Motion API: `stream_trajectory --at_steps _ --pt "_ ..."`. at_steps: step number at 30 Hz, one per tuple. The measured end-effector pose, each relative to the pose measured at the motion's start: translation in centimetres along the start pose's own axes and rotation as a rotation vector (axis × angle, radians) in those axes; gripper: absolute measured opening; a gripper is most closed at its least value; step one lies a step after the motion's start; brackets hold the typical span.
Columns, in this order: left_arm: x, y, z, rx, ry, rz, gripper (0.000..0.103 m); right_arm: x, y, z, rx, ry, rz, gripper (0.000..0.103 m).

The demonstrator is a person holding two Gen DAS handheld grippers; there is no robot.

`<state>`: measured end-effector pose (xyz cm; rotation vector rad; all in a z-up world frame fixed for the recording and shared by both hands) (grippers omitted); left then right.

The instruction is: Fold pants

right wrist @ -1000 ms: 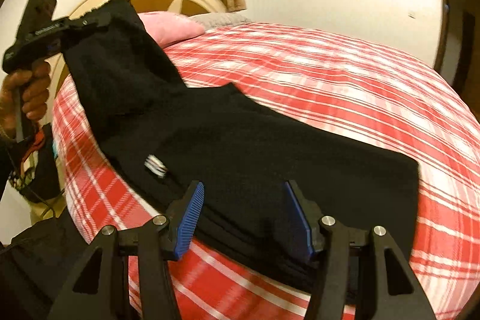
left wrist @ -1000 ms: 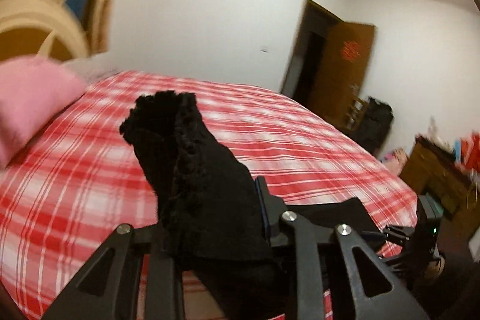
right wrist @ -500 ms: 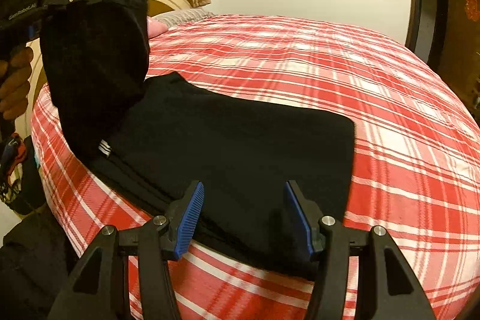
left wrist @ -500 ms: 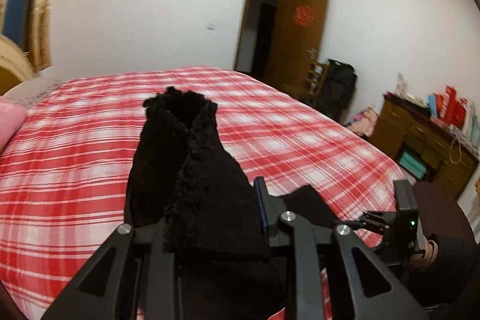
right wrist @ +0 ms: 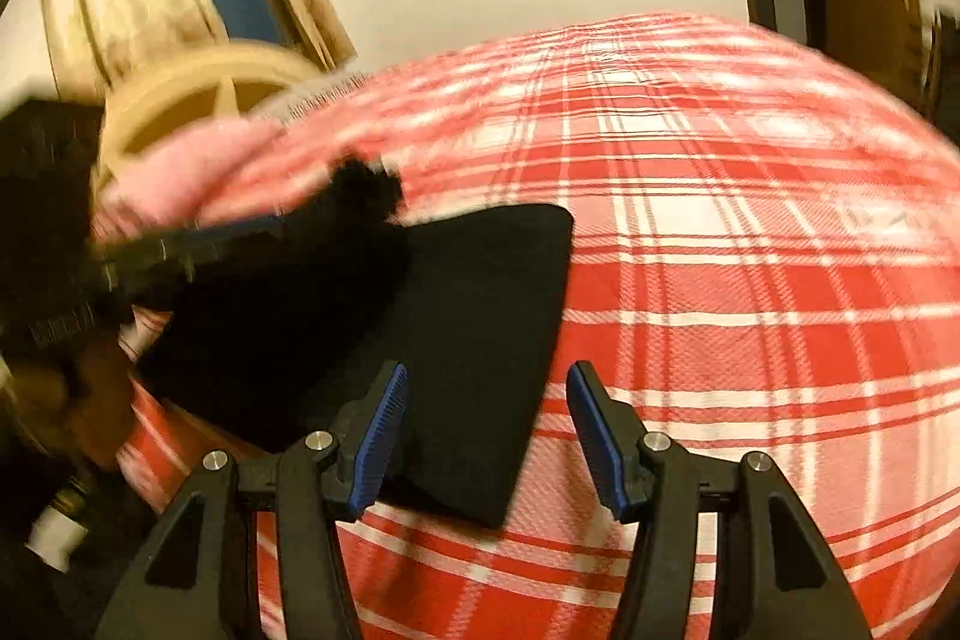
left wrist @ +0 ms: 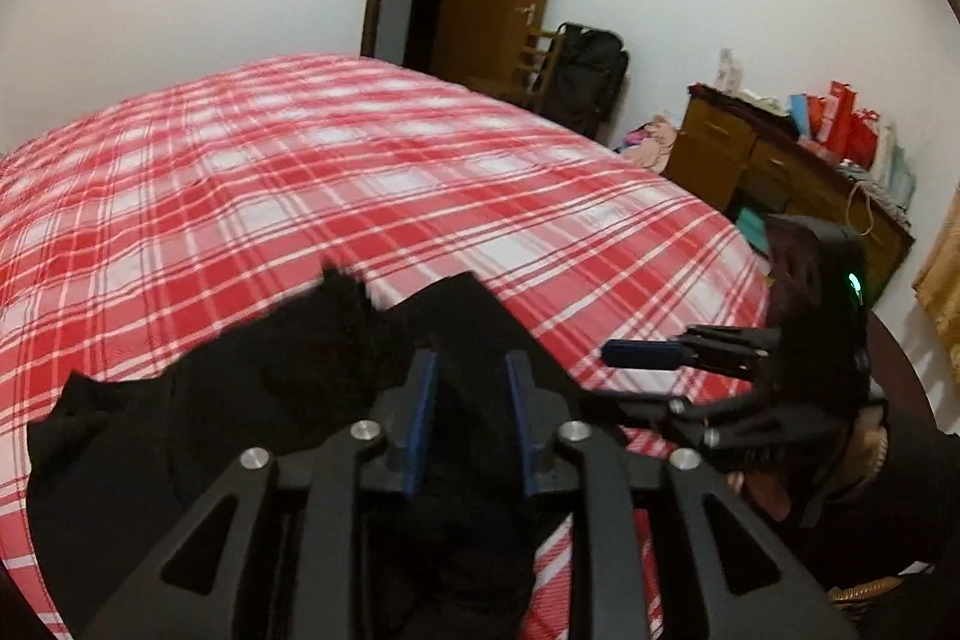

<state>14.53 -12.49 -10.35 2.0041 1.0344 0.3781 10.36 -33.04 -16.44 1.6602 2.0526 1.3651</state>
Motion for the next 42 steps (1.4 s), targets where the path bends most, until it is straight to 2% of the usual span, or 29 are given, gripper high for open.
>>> stream_trajectory --at_steps 1,3,5,6,8,9,10,11,12,14,16,19,21,22,23,24,25,26,30,33,37,39,42 --pt "-0.1 0.0 -0.7 -0.02 -0.006 0.017 0.051 -0.2 0.2 0.0 -0.008 0.029 0.036 0.06" --pt "0.1 0.3 -2.6 -0.074 -0.001 0.042 0.068 -0.6 0.2 0.0 -0.009 0.065 0.076 0.061" --pt "0.9 0.5 -4.5 -0.131 0.003 0.05 0.072 -0.3 0.3 0.1 -0.016 0.091 0.096 0.061" --pt "1.6 0.5 -5.2 -0.148 0.028 0.053 0.074 -0.2 0.5 0.1 -0.018 0.113 0.108 0.061" --pt "3.2 0.1 -6.1 -0.161 0.131 0.065 0.08 0.4 0.9 0.5 -0.016 0.179 0.135 0.061" --pt "4.6 -0.4 -6.5 -0.159 0.21 0.074 0.087 0.9 1.2 0.8 -0.015 0.199 0.142 0.063" --pt "5.3 -0.8 -6.5 -0.146 0.254 0.075 0.097 1.5 1.5 1.5 -0.006 0.21 0.15 0.067" --pt "6.6 -1.4 -6.3 -0.121 0.329 0.066 0.098 1.8 1.8 2.1 0.004 0.217 0.159 0.069" --pt "7.9 -2.0 -6.2 -0.103 0.395 0.052 0.098 2.2 2.0 2.8 0.016 0.228 0.169 0.069" --pt "10.6 -3.6 -6.0 -0.047 0.473 0.001 0.098 3.1 2.2 4.1 0.039 0.237 0.176 0.069" --pt "12.5 -4.9 -5.8 -0.003 0.484 -0.067 0.098 3.4 2.5 6.2 0.067 0.223 0.192 0.069" --pt "14.8 -6.7 -5.3 0.036 0.502 -0.156 0.098 3.4 2.6 8.8 0.129 0.26 0.255 0.066" --pt "15.7 -7.5 -5.0 0.048 0.496 -0.192 0.098 3.8 2.7 10.2 0.16 0.246 0.257 0.055" --pt "15.7 -7.5 -4.7 0.051 0.493 -0.2 0.098 4.3 2.8 10.5 0.17 0.237 0.237 0.031" --pt "16.1 -7.7 -4.6 0.056 0.491 -0.212 0.098 4.8 2.9 10.7 0.178 0.228 0.221 0.025" --pt "16.2 -7.7 -4.4 0.059 0.489 -0.219 0.098 5.3 3.0 10.5 0.176 0.215 0.198 0.024" --pt "16.3 -7.6 -4.4 0.058 0.481 -0.231 0.098 5.9 3.3 10.0 0.168 0.207 0.165 0.014" --pt "16.3 -7.7 -4.5 0.055 0.475 -0.238 0.098 6.3 3.6 9.4 0.155 0.205 0.14 0.009" --pt "16.0 -6.7 -4.2 0.04 0.48 -0.225 0.098 6.4 5.5 5.8 0.075 0.184 0.091 0.009" --pt "15.6 -6.5 -2.9 0.054 0.481 -0.193 0.098 4.5 5.8 4.2 0.049 0.137 0.114 0.009" --pt "14.8 -7.2 0.1 0.134 0.492 -0.147 0.099 0.0 3.8 5.5 0.11 0.058 0.228 0.009" --pt "14.4 -7.1 0.3 0.132 0.491 -0.148 0.099 -1.4 2.5 5.9 0.118 0.062 0.261 0.009" --pt "14.6 -6.0 -0.6 0.096 0.511 -0.146 0.099 -2.1 2.1 5.6 0.082 0.078 0.279 0.011"
Point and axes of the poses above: each gripper's, at about its wrist camera, not at the fingertips, and z roughly the way its jaws point, x to its left, y to its top, the point moved 2 cm from there along z, roughly the way its jaws point, and after that the axes turned 9 degrees about y, right-handed, at the moved point
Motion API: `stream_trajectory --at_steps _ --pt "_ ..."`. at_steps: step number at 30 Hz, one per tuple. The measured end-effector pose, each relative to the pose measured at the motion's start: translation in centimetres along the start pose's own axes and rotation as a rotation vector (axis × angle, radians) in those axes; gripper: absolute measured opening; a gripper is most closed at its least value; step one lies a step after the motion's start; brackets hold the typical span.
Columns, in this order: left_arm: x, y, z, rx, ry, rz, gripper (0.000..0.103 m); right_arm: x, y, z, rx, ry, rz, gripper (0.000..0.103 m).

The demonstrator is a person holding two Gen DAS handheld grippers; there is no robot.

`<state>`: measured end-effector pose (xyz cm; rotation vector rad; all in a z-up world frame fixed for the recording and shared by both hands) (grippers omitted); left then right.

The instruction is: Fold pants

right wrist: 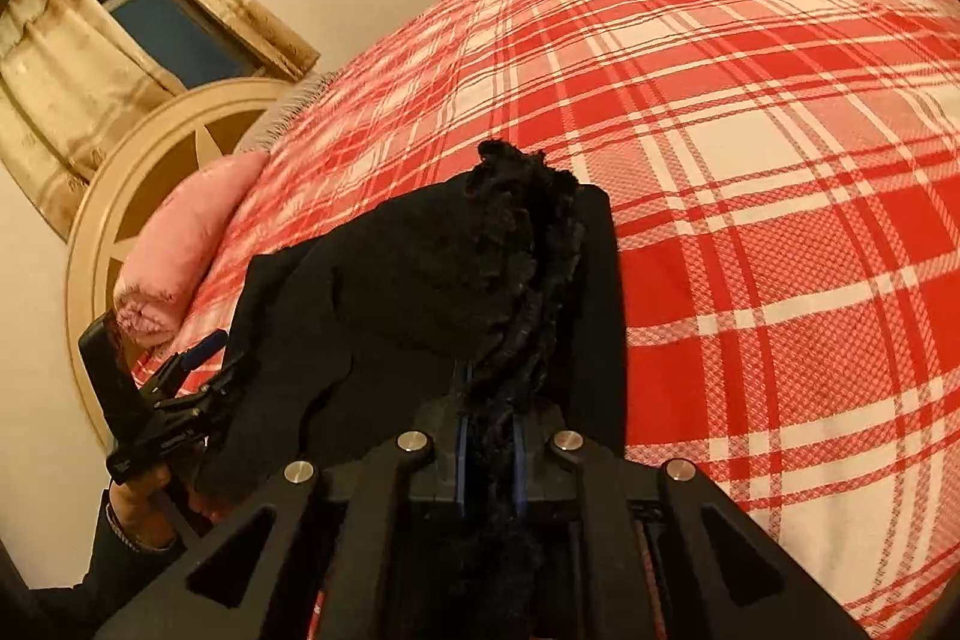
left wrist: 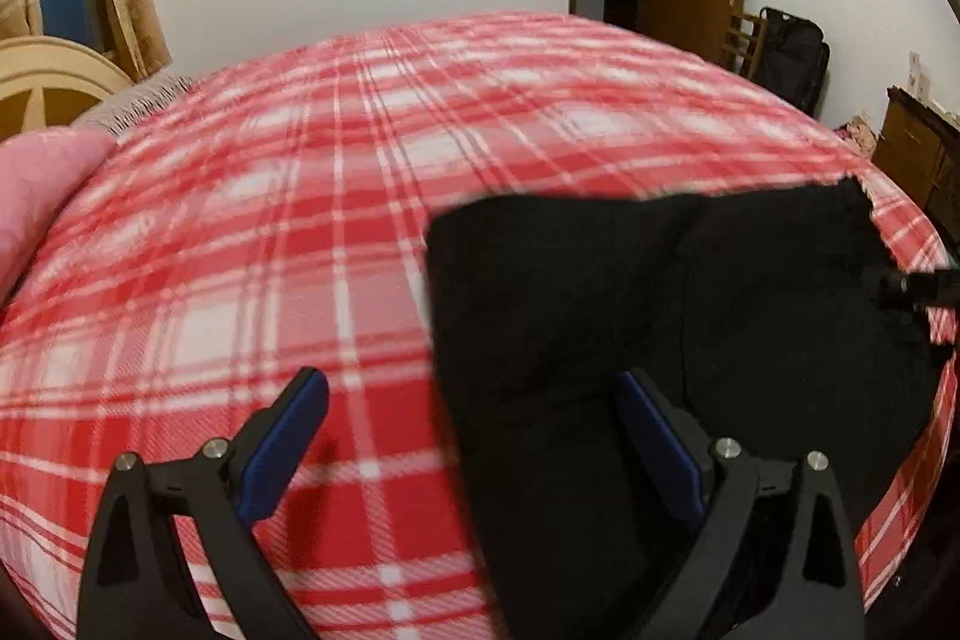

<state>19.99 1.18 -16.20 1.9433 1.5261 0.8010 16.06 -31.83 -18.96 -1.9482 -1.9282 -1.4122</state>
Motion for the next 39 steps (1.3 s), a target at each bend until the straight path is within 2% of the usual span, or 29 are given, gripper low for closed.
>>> stream_trajectory --at_steps 1,2,4,8,10,12,15,17,19,21,25,36,39 --pt "0.4 0.6 -0.1 -0.013 0.024 -0.005 0.099 -0.1 0.0 0.0 -0.009 -0.002 -0.005 0.015" --pt "0.6 1.0 0.0 -0.018 0.04 -0.008 0.099 0.0 0.0 -0.1 -0.016 -0.018 -0.021 0.025" --pt "1.0 1.9 0.3 -0.027 0.071 -0.021 0.1 0.7 -0.1 -0.6 -0.024 -0.071 -0.071 0.034" --pt "0.2 2.3 1.6 -0.025 0.127 0.029 0.101 4.7 -0.5 -2.6 -0.104 -0.182 -0.25 0.043" --pt "-0.2 2.3 1.7 -0.026 0.111 0.026 0.101 7.2 -1.2 -3.5 -0.132 -0.169 -0.358 0.047" --pt "-0.5 2.2 1.7 -0.023 0.109 0.029 0.101 9.0 -2.2 -3.6 -0.116 -0.134 -0.441 0.047" --pt "-0.5 2.2 1.9 -0.013 0.103 0.023 0.101 10.4 -4.0 -1.9 -0.004 -0.089 -0.519 0.047" --pt "-0.5 2.2 2.1 -0.006 0.098 0.018 0.101 9.3 -5.5 -0.6 0.063 -0.15 -0.52 0.047" --pt "-0.3 2.2 2.2 -0.002 0.09 0.011 0.103 7.7 -6.2 0.1 0.107 -0.152 -0.475 0.047" --pt "-0.4 2.2 2.4 0.006 0.079 0.006 0.103 7.2 -6.4 -0.3 0.084 -0.146 -0.485 0.047" --pt "-0.3 2.1 2.8 0.023 0.059 -0.013 0.103 6.9 -6.6 -0.5 0.093 -0.145 -0.491 0.047" --pt "0.4 1.4 -0.4 -0.013 -0.001 -0.028 0.103 8.3 -6.0 0.6 0.184 -0.228 -0.582 0.048" --pt "0.9 0.5 -1.8 -0.028 -0.021 -0.035 0.103 9.4 -5.2 -0.6 0.216 -0.249 -0.609 0.047"
Point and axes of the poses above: each gripper's, at about its wrist camera, not at the fingertips, and z roughly the way its jaws point, x to its left, y to its top, the point moved 2 cm from there along z, roughly the way its jaws point, and after that the axes turned 9 degrees about y, right-handed, at the moved point
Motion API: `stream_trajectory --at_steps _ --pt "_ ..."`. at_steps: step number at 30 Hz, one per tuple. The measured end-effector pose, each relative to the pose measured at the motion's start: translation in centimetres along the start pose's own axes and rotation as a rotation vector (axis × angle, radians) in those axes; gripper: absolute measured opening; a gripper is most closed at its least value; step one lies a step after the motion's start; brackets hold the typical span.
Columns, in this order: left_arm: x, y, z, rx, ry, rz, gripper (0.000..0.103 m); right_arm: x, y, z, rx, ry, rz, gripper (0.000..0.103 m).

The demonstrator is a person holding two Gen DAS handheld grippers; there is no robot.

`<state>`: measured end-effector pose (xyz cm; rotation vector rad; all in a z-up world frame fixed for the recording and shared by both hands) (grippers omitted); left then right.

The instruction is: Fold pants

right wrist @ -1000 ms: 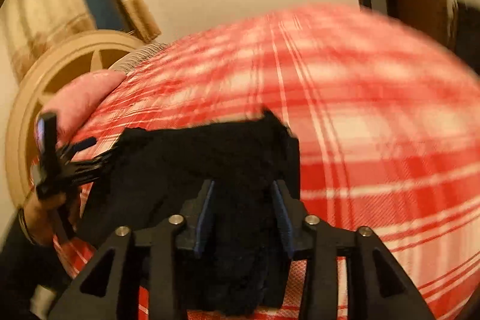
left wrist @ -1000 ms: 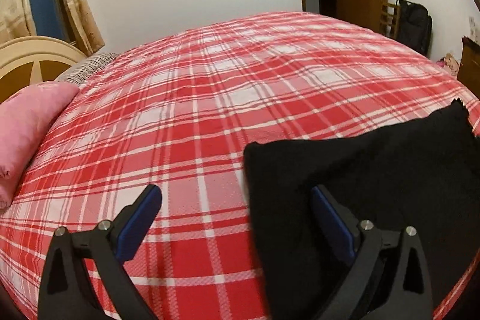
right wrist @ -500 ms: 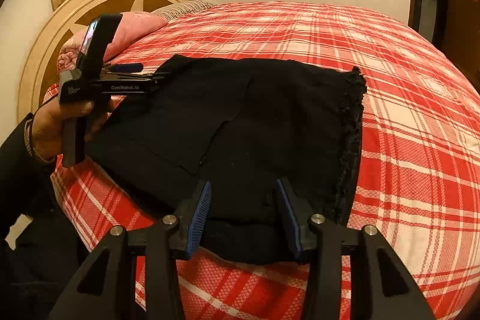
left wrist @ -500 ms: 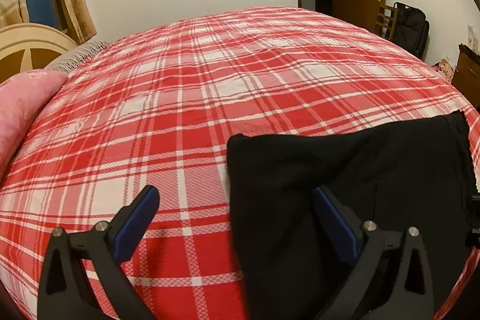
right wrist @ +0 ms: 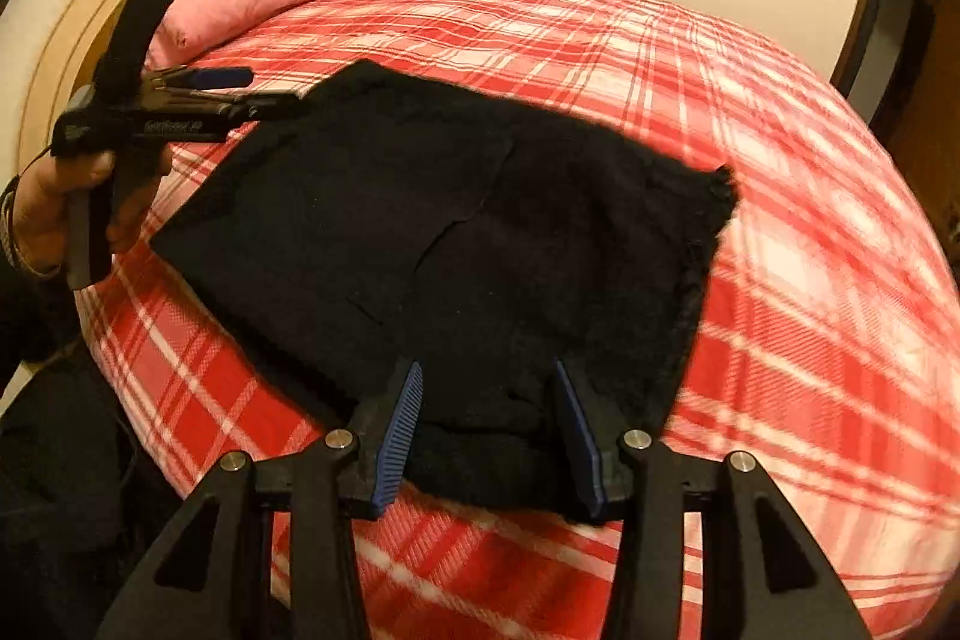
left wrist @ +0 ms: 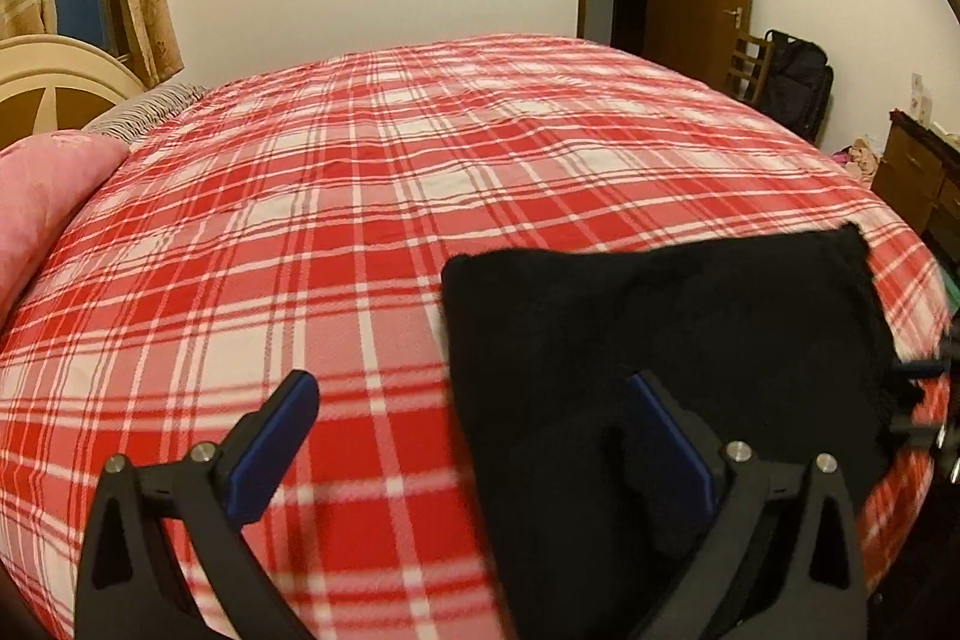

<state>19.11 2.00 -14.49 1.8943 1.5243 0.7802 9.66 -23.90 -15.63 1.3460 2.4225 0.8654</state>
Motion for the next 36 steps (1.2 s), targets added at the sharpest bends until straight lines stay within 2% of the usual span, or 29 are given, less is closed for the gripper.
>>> stream_trajectory --at_steps 4,7,12,15,19,21,27,31,34,36 --pt "-0.6 -2.4 -1.0 0.004 -0.016 0.015 0.103 0.0 4.9 -4.6 -0.155 0.202 0.073 0.048" --pt "-1.8 -3.9 -0.4 0.027 -0.013 0.045 0.103 1.1 10.2 -2.6 -0.152 0.271 0.07 0.048" --pt "-1.8 -4.6 0.1 0.047 -0.027 0.015 0.103 3.9 16.9 8.3 0.002 0.237 0.019 0.048" --pt "-1.5 -4.8 0.6 0.057 -0.049 -0.011 0.103 4.6 18.2 12.7 0.049 0.246 0.028 0.047" --pt "-1.4 -5.3 0.8 0.038 -0.067 -0.028 0.103 5.0 19.0 17.5 0.131 0.169 0.028 0.047" --pt "-1.4 -5.5 0.8 0.027 -0.068 -0.029 0.103 4.5 18.9 19.7 0.173 0.173 0.044 0.047" --pt "-1.3 -5.6 0.7 0.02 -0.075 -0.044 0.103 4.1 19.0 18.6 0.109 0.179 0.048 0.048" --pt "-0.6 -5.2 -0.7 -0.001 -0.06 -0.078 0.103 3.3 18.9 13.1 -0.063 0.249 0.091 0.049" --pt "0.5 -4.3 -1.5 -0.038 -0.036 -0.111 0.103 4.0 17.7 9.2 -0.121 0.291 0.045 0.049" --pt "1.4 -3.0 -1.4 -0.054 -0.002 -0.108 0.103 4.2 16.4 7.6 -0.138 0.265 0.007 0.049"
Point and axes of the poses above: each gripper's, at about its wrist camera, not at the fingertips, and z roughly the way its jaws point, x to its left, y to its top, the point moved 2 cm from there along z, roughly the way its jaws point, and after that the axes turned 9 degrees about y, right-handed, at the moved point
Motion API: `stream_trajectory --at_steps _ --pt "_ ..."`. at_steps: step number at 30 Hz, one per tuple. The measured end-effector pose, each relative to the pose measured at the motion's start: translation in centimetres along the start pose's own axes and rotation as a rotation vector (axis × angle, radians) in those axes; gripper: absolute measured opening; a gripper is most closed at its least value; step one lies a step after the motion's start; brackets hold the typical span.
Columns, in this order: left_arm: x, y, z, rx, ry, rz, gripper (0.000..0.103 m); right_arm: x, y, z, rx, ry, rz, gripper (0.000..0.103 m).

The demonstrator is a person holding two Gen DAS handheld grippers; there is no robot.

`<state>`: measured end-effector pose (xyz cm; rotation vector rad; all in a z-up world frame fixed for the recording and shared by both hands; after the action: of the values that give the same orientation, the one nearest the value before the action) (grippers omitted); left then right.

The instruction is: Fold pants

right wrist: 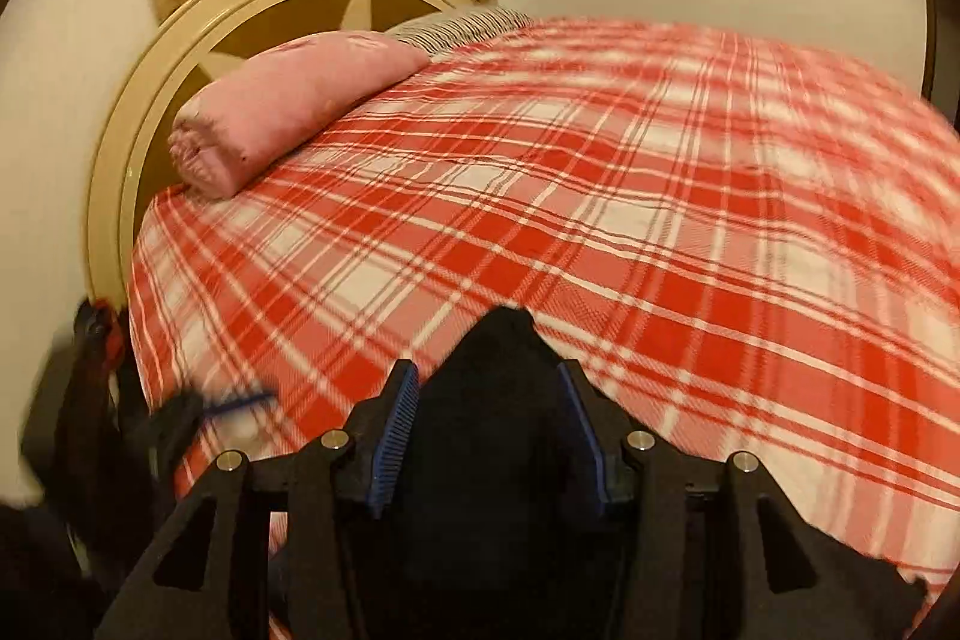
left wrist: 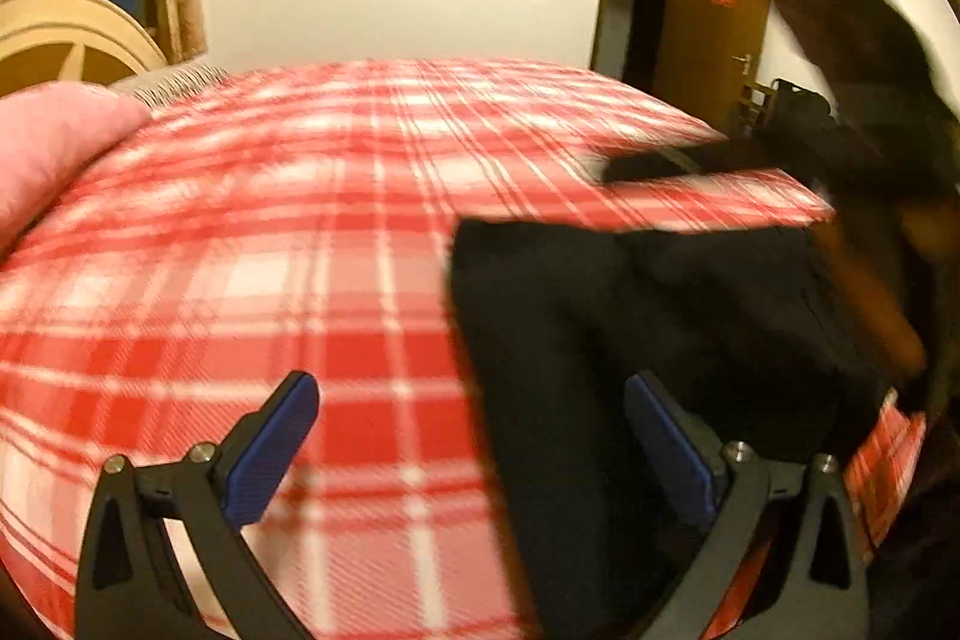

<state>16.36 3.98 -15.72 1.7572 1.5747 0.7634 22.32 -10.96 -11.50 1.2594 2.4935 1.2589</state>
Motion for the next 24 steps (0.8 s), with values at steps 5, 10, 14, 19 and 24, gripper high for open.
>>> stream_trajectory --at_steps 5,10,14,19,24 --pt "-0.3 2.8 3.3 0.044 0.041 0.021 0.103 -2.3 -3.8 -2.7 0.004 -0.202 0.044 0.049" --pt "-2.0 2.2 7.2 0.163 0.057 0.097 0.103 -6.3 -7.1 -3.4 0.054 -0.281 0.149 0.049" --pt "-1.7 2.1 7.1 0.182 0.05 0.068 0.103 -6.6 -8.0 -3.1 0.034 -0.271 0.106 0.049" --pt "-0.5 2.3 4.9 0.127 0.073 0.004 0.103 -5.5 -8.3 -5.1 -0.013 -0.294 0.093 0.049" --pt "-0.5 1.8 2.3 0.083 0.018 -0.071 0.103 -4.4 -11.0 -9.2 -0.047 -0.318 0.105 0.049"
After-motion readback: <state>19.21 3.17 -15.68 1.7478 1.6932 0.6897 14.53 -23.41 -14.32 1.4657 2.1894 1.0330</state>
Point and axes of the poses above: each gripper's, at about its wrist camera, not at the fingertips, and z roughly the way its jaws point, x to its left, y to its top, the point moved 2 cm from there along z, roughly the way its jaws point, and after that the axes turned 9 degrees about y, right-handed, at the moved point
